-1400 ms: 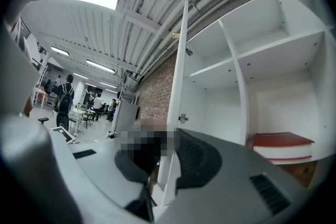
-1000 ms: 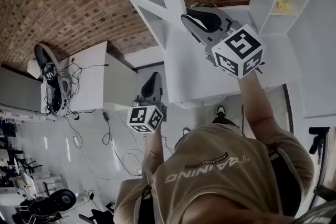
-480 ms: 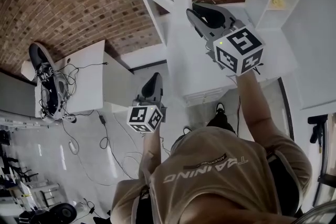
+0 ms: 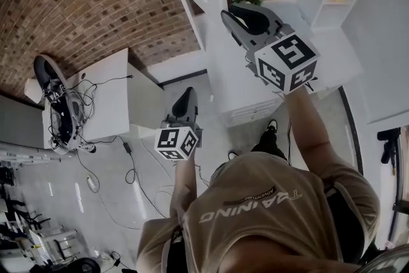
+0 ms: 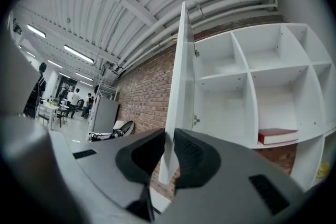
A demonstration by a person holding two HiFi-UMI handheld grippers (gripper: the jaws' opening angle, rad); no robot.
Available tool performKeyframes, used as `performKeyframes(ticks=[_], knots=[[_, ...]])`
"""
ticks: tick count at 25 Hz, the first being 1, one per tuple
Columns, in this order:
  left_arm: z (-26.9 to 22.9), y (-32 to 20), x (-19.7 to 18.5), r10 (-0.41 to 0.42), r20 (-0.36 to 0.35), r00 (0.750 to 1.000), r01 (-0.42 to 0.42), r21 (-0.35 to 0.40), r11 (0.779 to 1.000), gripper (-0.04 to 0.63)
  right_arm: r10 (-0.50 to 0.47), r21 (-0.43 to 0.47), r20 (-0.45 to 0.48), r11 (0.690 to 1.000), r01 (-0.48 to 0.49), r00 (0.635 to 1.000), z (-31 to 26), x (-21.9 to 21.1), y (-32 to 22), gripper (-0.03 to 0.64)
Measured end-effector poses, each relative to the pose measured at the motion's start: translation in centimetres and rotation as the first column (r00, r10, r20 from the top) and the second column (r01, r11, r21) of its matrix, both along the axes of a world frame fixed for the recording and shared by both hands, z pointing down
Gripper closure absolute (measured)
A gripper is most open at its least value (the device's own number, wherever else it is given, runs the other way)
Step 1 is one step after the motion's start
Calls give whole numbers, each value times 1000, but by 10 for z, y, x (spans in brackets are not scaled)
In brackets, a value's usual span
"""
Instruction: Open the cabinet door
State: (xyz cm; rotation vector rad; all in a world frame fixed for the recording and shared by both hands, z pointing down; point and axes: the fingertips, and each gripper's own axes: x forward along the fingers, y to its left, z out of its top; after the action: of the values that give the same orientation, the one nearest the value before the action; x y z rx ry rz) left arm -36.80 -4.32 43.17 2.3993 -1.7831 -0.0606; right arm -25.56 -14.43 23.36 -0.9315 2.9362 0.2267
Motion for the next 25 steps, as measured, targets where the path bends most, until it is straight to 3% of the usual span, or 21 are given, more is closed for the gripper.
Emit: performKeyframes(ticks=[10, 17, 25], knots=[[5, 16, -30, -33, -14, 999, 33, -4, 999, 588, -94, 7, -19, 996, 94, 995, 0, -49, 27, 592], [9, 31, -46, -69, -33, 997, 69, -8, 998, 588, -118, 15, -36, 993, 119, 992, 1, -72, 38, 598], [15, 33, -42, -48, -39, 998, 47, -15, 999, 588, -108, 1, -57, 994, 108, 993, 10, -74, 37, 600]])
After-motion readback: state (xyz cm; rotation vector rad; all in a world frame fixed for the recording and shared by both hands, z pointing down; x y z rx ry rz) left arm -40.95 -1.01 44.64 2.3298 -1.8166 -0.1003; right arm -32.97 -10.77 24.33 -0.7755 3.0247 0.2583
